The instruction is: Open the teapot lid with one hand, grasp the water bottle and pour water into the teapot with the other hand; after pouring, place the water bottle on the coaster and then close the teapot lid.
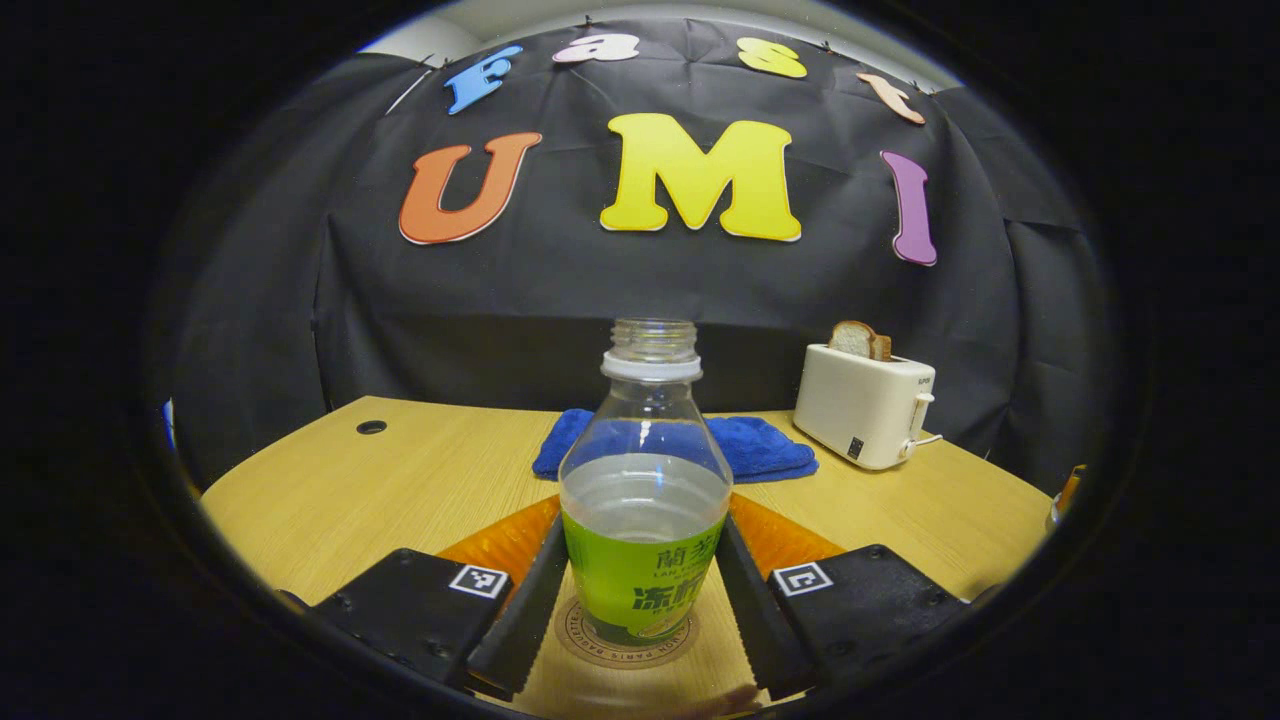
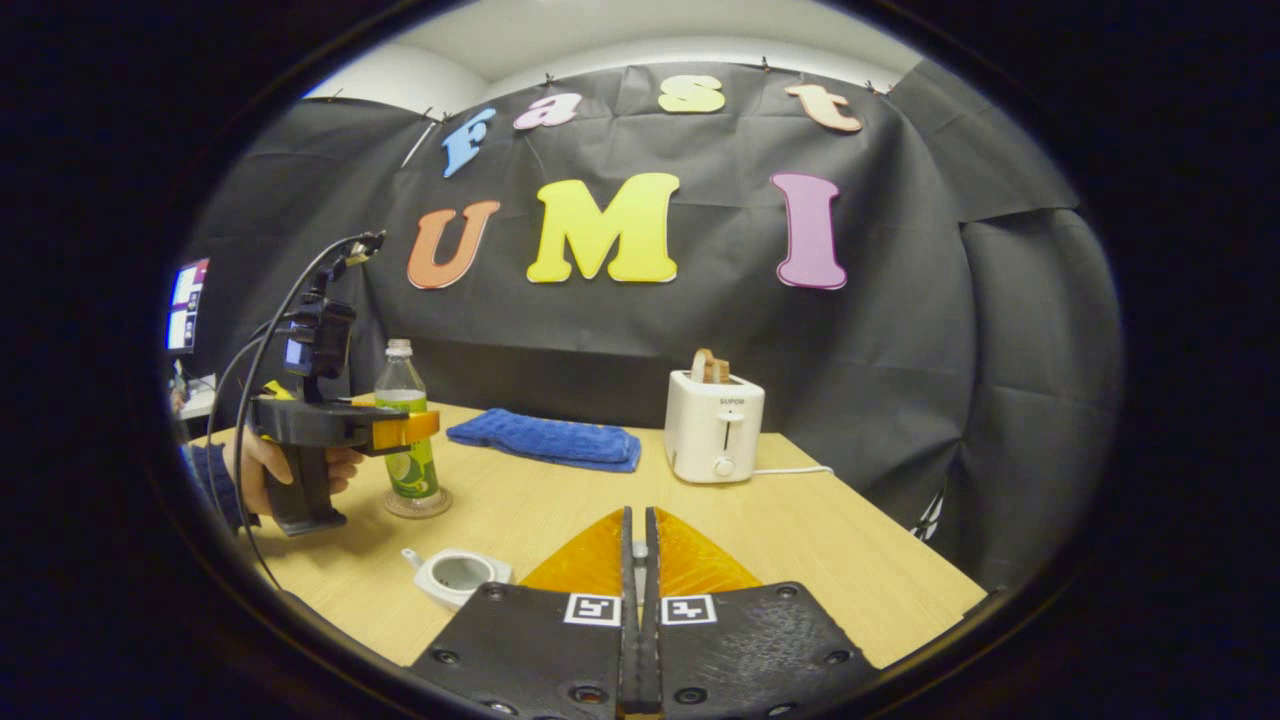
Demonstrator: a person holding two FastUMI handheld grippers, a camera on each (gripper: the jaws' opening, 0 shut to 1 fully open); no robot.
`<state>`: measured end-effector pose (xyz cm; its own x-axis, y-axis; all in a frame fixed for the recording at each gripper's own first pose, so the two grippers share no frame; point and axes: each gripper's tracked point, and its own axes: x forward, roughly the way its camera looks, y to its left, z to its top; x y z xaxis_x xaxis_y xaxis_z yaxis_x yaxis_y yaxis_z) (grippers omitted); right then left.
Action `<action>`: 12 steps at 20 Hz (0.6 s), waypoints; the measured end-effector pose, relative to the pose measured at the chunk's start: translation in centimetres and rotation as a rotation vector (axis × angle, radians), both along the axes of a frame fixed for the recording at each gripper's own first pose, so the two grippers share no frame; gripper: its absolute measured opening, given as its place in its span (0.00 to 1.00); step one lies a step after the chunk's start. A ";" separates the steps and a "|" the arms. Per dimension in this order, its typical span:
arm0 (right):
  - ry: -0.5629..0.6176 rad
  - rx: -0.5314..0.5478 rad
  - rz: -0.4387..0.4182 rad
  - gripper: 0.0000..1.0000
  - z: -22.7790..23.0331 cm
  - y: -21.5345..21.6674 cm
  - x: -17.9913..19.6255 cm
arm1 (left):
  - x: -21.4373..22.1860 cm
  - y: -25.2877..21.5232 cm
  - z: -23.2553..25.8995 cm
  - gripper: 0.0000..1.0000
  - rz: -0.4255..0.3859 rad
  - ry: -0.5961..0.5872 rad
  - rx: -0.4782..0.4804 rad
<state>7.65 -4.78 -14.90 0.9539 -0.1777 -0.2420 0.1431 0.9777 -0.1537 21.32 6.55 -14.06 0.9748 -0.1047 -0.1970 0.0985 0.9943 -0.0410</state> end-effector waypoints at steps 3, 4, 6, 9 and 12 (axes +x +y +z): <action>-0.005 -0.005 0.015 0.00 0.1 0.7 0.0 | -0.5 -0.3 0.6 0.99 -0.011 -0.005 0.003; -0.007 -0.002 0.022 0.00 0.1 0.9 0.0 | -0.8 -0.4 1.0 0.99 -0.013 -0.010 0.008; -0.003 0.014 0.047 0.00 -0.2 1.7 0.1 | -1.8 -0.1 2.1 0.99 0.002 -0.032 0.013; 0.003 0.078 0.114 0.00 -0.7 3.7 0.4 | -3.4 -0.2 4.5 0.99 0.003 -0.096 -0.008; 0.006 0.153 0.196 0.00 -1.5 6.2 1.1 | -5.5 0.0 6.8 0.99 0.002 -0.153 0.007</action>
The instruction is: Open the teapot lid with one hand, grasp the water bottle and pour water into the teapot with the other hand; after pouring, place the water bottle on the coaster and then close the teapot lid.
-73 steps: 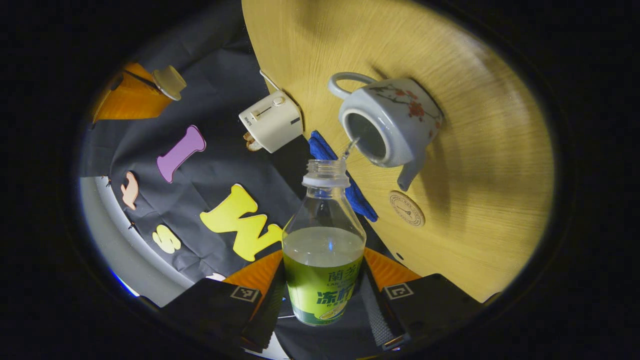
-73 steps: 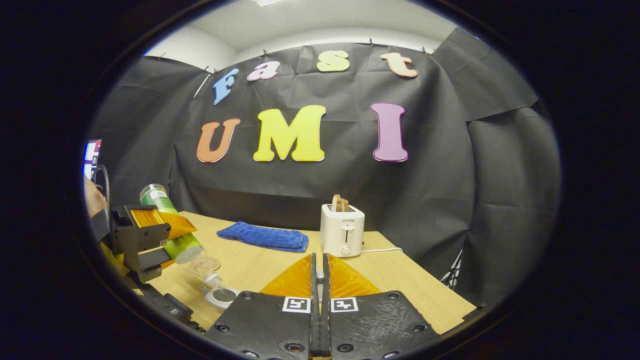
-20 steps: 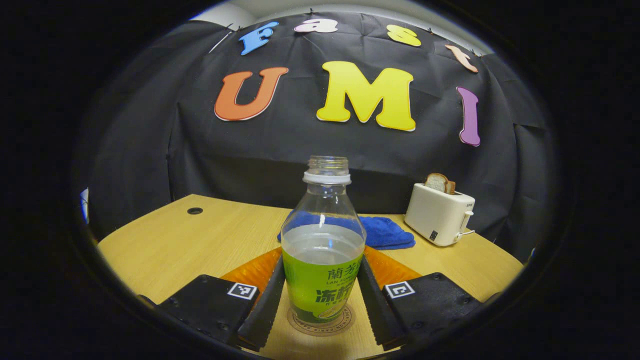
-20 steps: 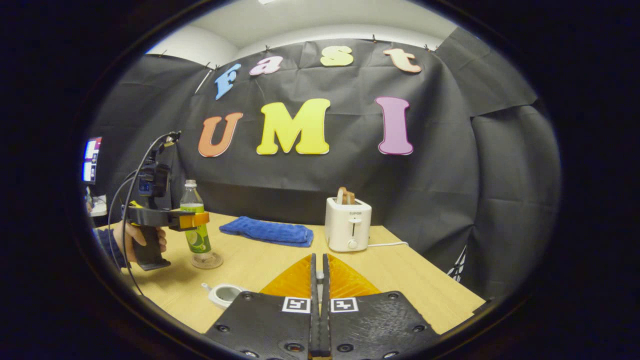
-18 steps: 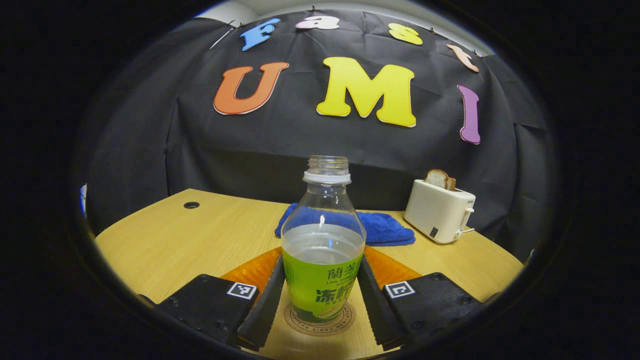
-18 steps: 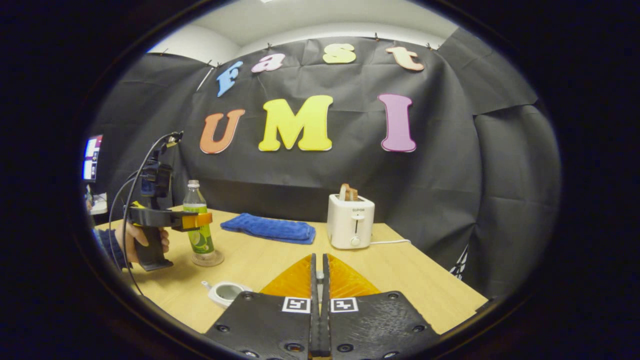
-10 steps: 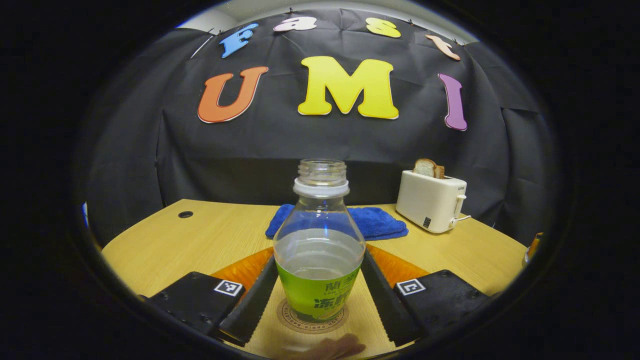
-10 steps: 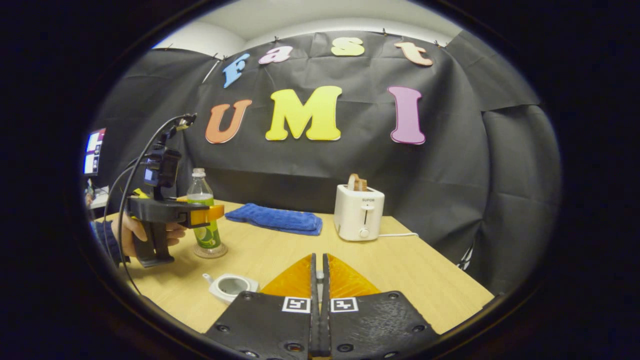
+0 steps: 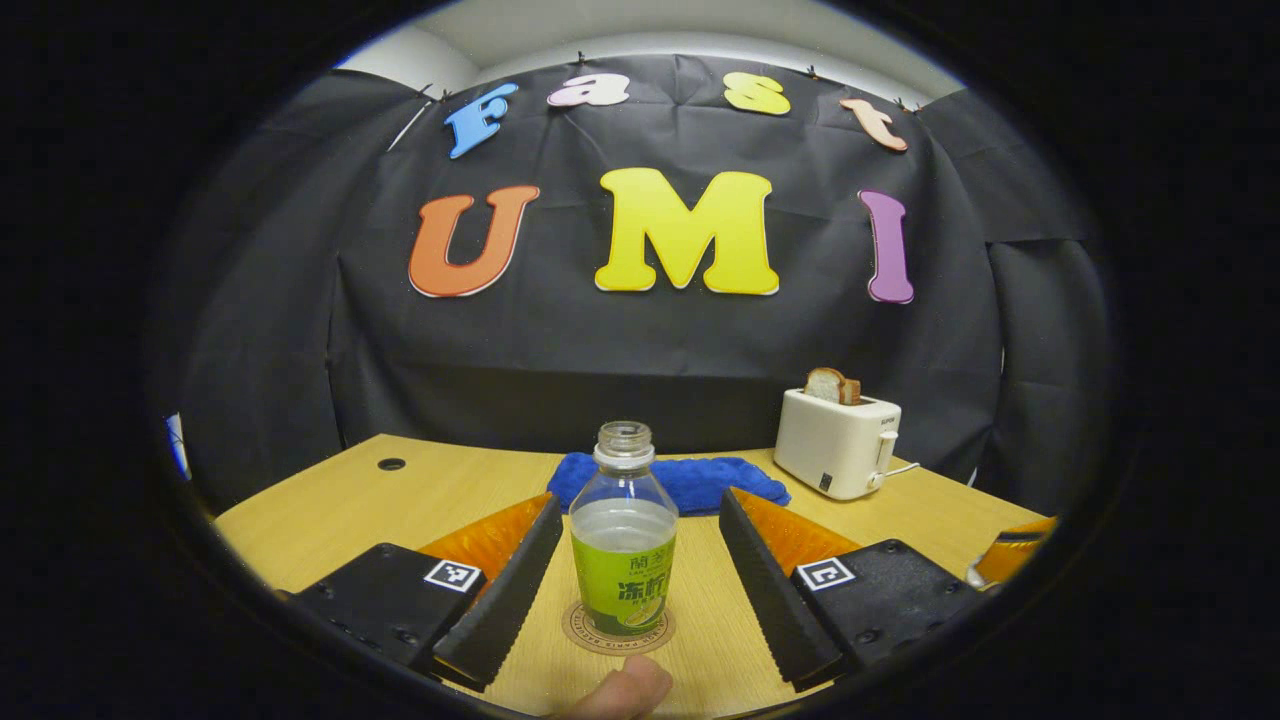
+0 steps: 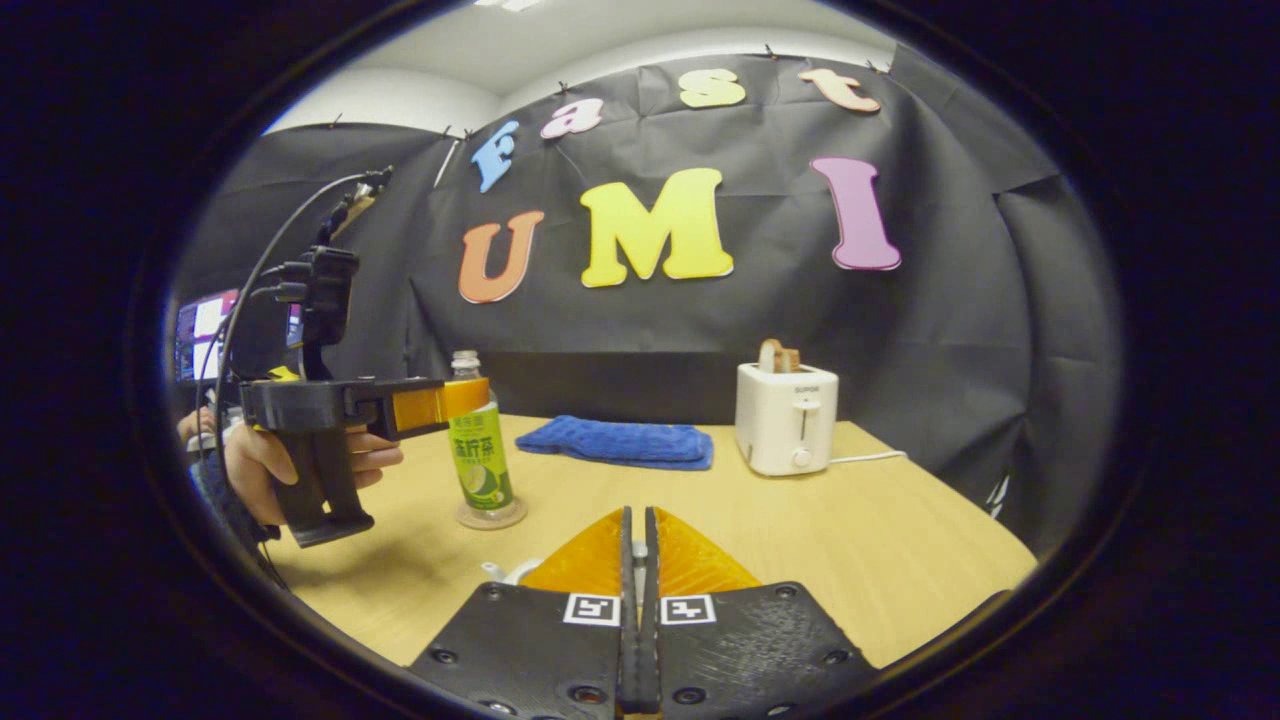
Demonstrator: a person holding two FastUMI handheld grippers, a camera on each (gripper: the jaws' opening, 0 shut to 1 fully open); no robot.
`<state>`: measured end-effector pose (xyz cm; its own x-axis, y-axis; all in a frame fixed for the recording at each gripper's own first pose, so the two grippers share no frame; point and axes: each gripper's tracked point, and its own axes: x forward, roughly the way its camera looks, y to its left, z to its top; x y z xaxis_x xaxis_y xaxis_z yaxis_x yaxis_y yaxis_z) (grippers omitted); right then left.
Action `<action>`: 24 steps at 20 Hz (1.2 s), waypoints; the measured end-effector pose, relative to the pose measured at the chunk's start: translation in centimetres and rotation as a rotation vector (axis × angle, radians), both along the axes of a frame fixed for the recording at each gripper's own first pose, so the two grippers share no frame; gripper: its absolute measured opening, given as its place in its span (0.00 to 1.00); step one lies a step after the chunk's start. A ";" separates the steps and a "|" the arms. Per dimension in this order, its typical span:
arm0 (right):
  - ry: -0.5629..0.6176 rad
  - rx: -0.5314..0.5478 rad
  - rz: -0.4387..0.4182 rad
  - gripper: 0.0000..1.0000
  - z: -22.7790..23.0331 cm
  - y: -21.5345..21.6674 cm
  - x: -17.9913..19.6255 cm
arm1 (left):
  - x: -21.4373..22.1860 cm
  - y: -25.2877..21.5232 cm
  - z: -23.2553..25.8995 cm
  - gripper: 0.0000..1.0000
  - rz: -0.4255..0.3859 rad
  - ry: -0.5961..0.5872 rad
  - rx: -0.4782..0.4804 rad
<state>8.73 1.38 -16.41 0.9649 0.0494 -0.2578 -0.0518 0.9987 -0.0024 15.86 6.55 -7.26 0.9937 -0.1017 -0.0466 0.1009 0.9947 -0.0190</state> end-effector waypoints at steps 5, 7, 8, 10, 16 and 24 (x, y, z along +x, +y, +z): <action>0.023 0.066 0.093 0.00 -1.5 3.1 1.1 | -4.1 2.1 2.3 0.98 0.044 -0.033 -0.003; 0.026 0.049 0.094 0.00 -1.9 3.4 1.2 | -5.8 2.7 2.8 0.98 0.057 -0.042 -0.018; 0.024 0.042 0.100 0.00 -2.0 3.7 1.1 | -6.7 2.9 2.9 0.98 0.053 -0.040 -0.019; 0.023 0.031 0.094 0.00 -2.0 3.9 1.0 | -8.4 3.7 3.3 0.98 0.056 -0.047 -0.024; 0.014 0.018 0.086 0.00 -2.0 4.5 0.8 | -12.2 6.6 2.7 0.98 0.117 -0.031 -0.057; 0.055 -0.011 0.058 0.00 -4.4 4.4 1.1 | -13.6 6.9 0.6 0.99 0.090 0.007 -0.051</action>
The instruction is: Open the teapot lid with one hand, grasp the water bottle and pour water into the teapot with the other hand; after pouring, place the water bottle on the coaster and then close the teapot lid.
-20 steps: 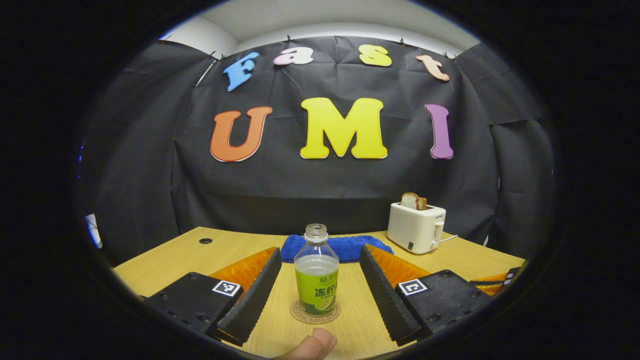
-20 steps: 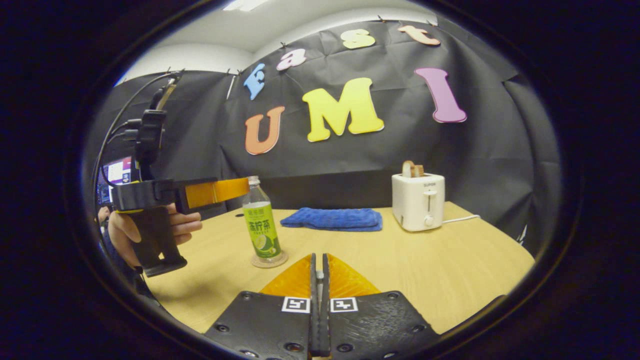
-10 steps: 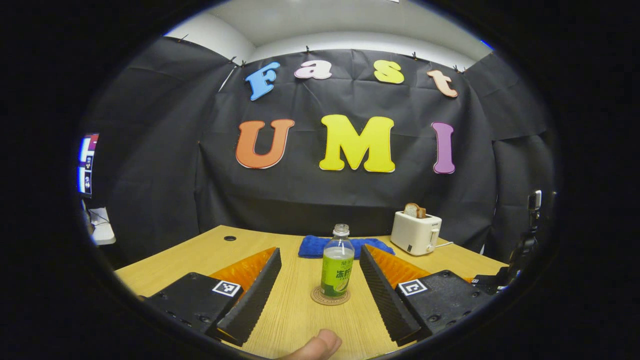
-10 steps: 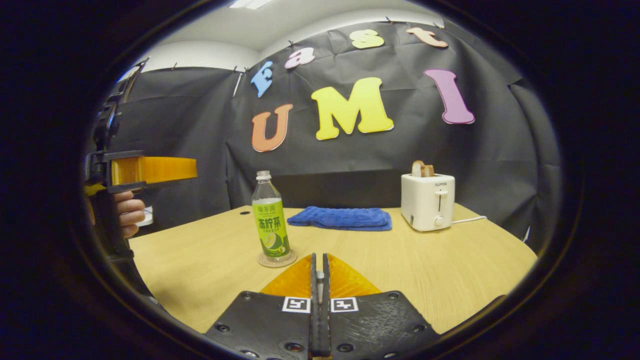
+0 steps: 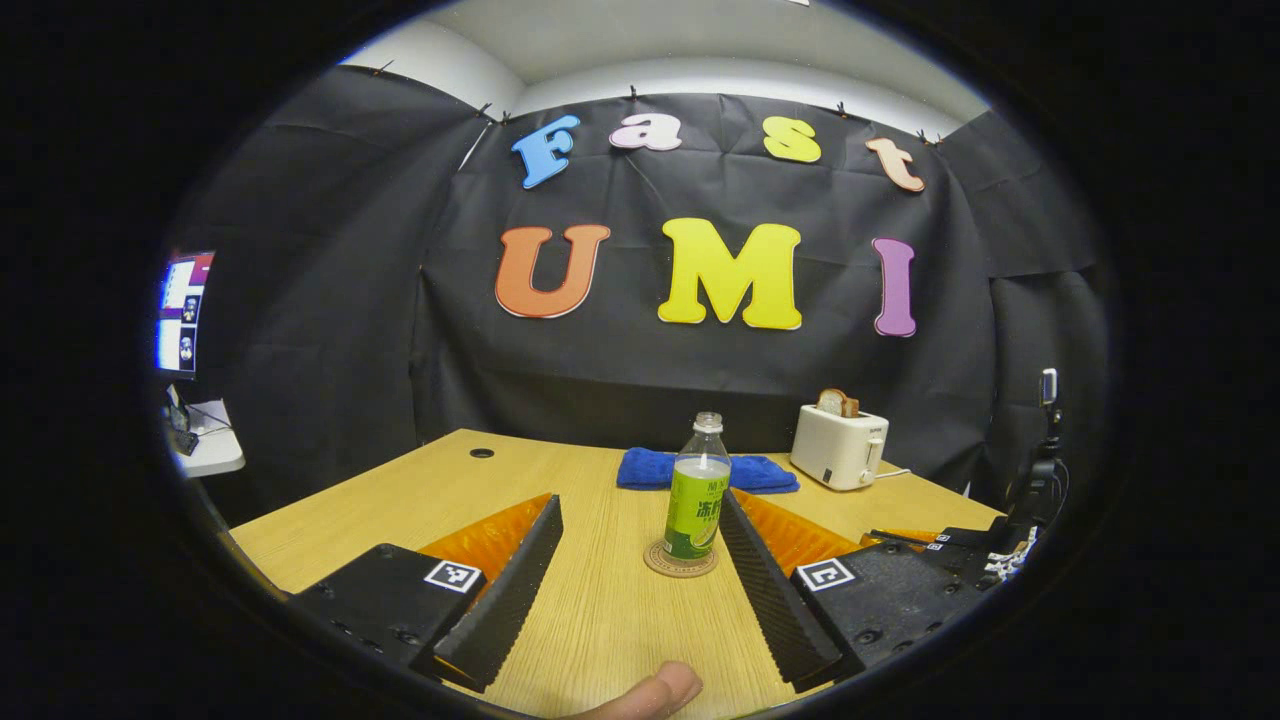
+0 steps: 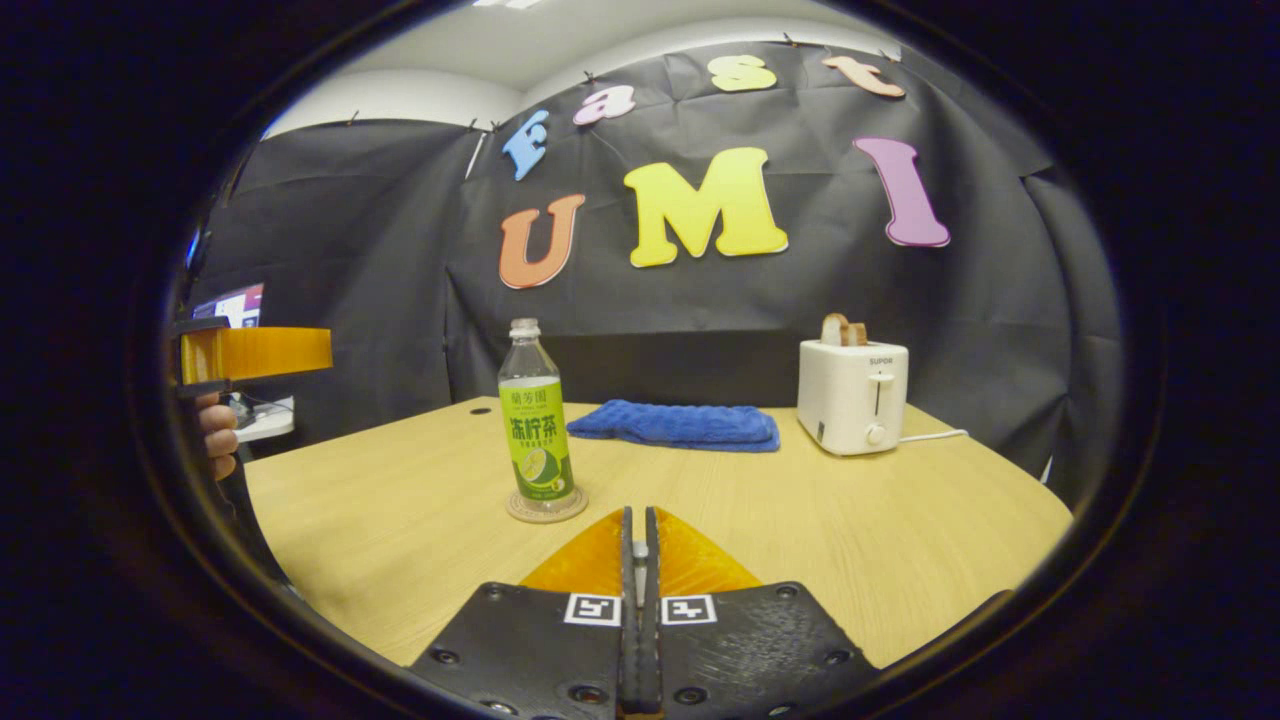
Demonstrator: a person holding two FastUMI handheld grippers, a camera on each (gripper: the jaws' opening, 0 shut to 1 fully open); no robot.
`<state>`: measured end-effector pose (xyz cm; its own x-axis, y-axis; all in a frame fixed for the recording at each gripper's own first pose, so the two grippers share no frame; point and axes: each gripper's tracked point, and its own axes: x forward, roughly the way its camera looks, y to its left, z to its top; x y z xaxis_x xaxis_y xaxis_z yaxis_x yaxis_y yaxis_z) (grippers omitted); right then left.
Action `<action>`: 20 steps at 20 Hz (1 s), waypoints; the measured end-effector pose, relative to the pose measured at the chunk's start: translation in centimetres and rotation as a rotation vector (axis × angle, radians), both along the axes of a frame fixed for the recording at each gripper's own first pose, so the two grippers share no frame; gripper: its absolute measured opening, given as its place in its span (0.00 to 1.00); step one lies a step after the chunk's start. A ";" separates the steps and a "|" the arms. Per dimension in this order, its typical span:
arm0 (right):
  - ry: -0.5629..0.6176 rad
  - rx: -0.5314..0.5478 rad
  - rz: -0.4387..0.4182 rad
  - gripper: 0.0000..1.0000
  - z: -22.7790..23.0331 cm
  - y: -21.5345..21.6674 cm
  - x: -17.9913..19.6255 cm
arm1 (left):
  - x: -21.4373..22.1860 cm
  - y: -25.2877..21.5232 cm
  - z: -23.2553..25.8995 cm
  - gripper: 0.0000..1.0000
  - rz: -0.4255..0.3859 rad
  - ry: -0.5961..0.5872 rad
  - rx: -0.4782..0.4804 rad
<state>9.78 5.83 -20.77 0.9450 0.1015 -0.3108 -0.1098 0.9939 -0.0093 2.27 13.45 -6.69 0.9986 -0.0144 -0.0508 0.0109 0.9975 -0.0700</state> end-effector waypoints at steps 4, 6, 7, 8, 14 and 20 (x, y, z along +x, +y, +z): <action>-0.001 0.010 -0.020 0.00 -0.6 -0.3 -0.3 | 0.0 -0.2 -0.5 0.99 -0.009 0.018 0.007; 0.001 0.003 -0.027 0.01 -0.7 -0.1 -0.4 | -0.1 -0.6 -0.2 0.99 -0.016 0.012 -0.007; -0.001 -0.005 -0.030 0.01 -0.7 -0.2 -0.4 | -0.2 -0.9 0.0 0.99 -0.023 0.004 -0.025; -0.002 -0.010 -0.030 0.01 -0.6 -0.2 -0.5 | -0.3 -1.7 0.2 0.98 -0.045 0.003 -0.042; -0.023 -0.006 -0.070 0.32 2.0 0.1 -0.9 | -1.6 -2.1 0.8 0.99 -0.061 0.022 -0.021; -0.112 0.007 -0.052 0.87 10.2 1.2 -4.0 | -2.7 -1.5 2.3 0.99 -0.049 0.005 0.001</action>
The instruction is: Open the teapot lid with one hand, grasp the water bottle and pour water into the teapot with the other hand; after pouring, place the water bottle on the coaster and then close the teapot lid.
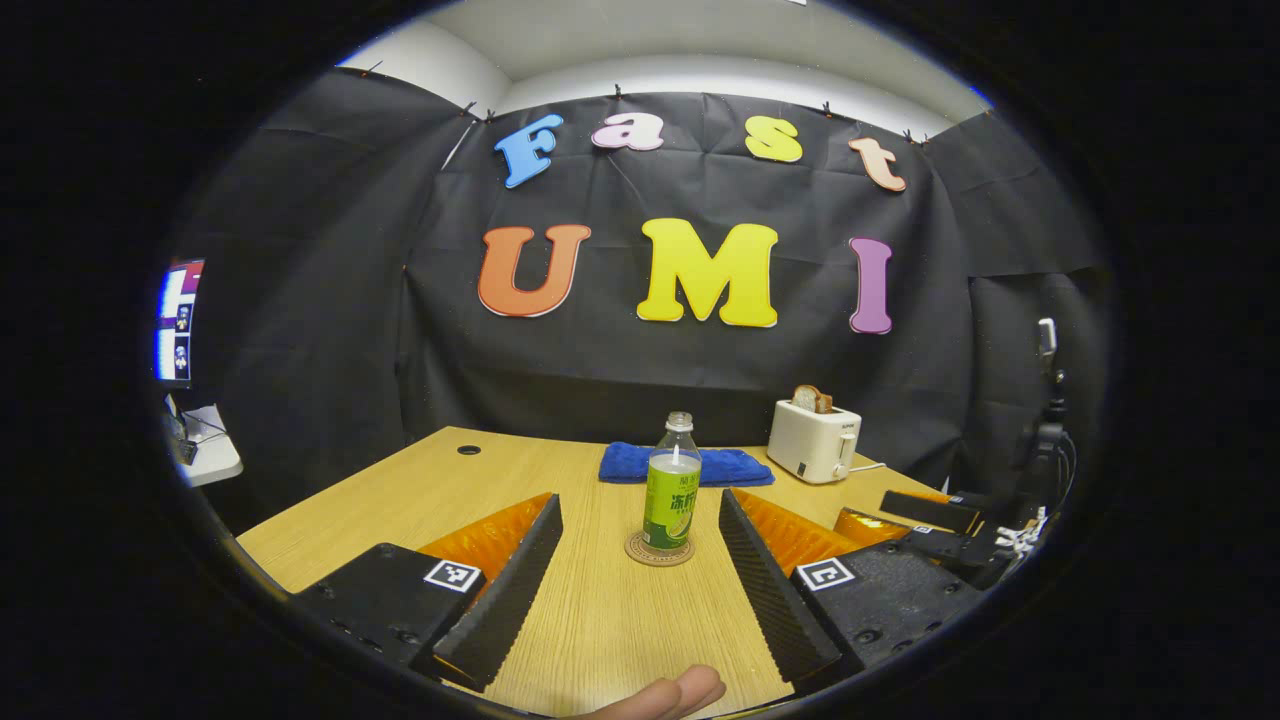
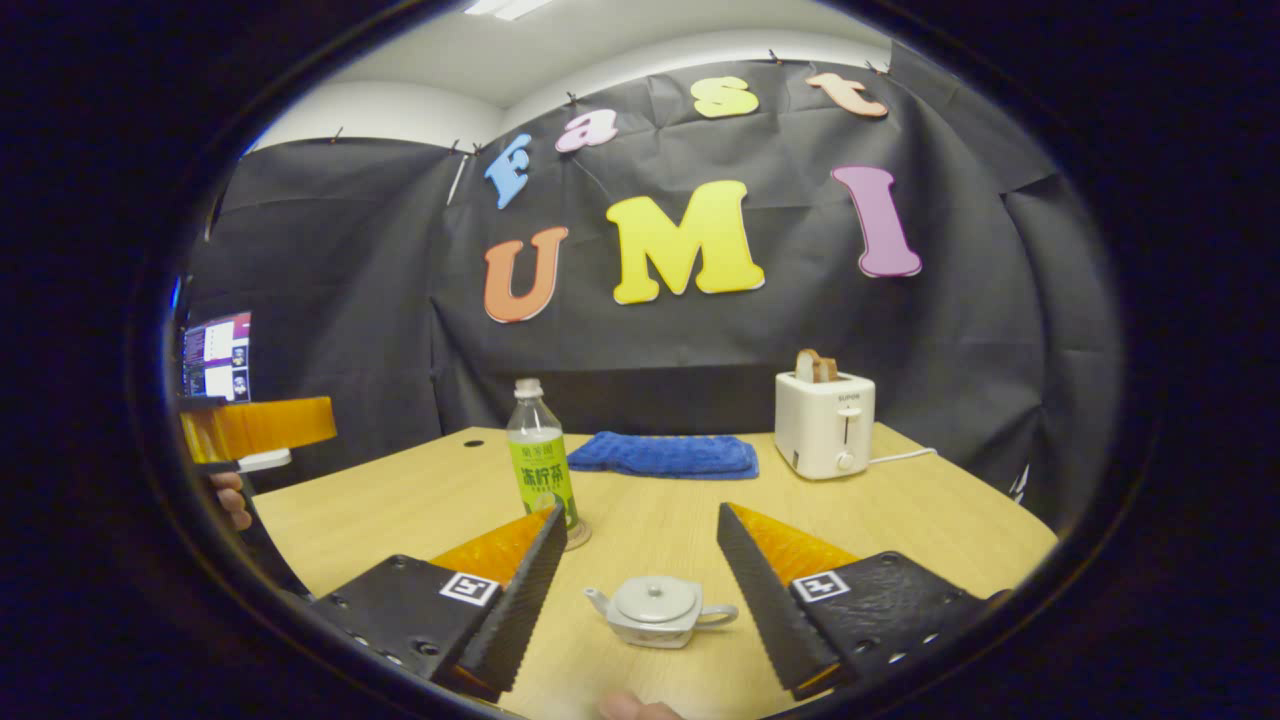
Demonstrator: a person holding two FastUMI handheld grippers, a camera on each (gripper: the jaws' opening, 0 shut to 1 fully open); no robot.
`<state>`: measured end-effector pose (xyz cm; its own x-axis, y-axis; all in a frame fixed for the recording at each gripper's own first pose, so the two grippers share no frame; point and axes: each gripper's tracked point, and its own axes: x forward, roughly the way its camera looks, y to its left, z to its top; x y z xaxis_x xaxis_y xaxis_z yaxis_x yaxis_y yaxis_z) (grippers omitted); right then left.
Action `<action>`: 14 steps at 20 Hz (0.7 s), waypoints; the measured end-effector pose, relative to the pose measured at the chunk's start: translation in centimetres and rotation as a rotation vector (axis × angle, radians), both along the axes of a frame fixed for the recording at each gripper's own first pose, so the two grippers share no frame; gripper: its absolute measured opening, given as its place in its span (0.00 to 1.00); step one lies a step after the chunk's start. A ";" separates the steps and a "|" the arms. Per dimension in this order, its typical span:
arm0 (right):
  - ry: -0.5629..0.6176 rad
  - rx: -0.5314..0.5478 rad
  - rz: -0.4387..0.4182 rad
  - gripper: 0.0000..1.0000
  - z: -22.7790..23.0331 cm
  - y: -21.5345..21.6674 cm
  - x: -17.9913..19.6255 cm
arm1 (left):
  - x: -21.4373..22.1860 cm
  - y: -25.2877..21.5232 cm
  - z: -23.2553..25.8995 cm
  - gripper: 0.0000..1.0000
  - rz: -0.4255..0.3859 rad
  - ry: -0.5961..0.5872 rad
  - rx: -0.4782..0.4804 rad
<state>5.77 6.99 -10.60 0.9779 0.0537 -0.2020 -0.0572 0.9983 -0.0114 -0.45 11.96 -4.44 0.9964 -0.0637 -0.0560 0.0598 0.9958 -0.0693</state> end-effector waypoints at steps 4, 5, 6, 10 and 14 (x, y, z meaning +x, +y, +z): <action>-0.098 -0.071 -0.035 0.97 5.8 -1.3 -2.4 | -0.2 -0.6 -0.8 0.98 -0.010 0.023 0.041; -0.107 -0.088 -0.050 0.97 6.6 -1.9 -2.9 | -0.2 -0.6 -1.0 0.98 -0.004 0.029 0.056; -0.106 -0.106 -0.066 0.98 7.0 -2.5 -3.5 | -0.1 -0.4 -1.0 0.99 0.010 0.030 0.068; -0.065 -0.130 -0.121 0.96 5.1 -5.7 -5.6 | -0.3 -0.7 -0.8 0.99 0.021 0.028 0.069; -0.025 -0.102 -0.109 0.95 4.0 -6.2 -5.3 | -0.4 -0.9 -0.5 0.98 0.030 0.015 0.069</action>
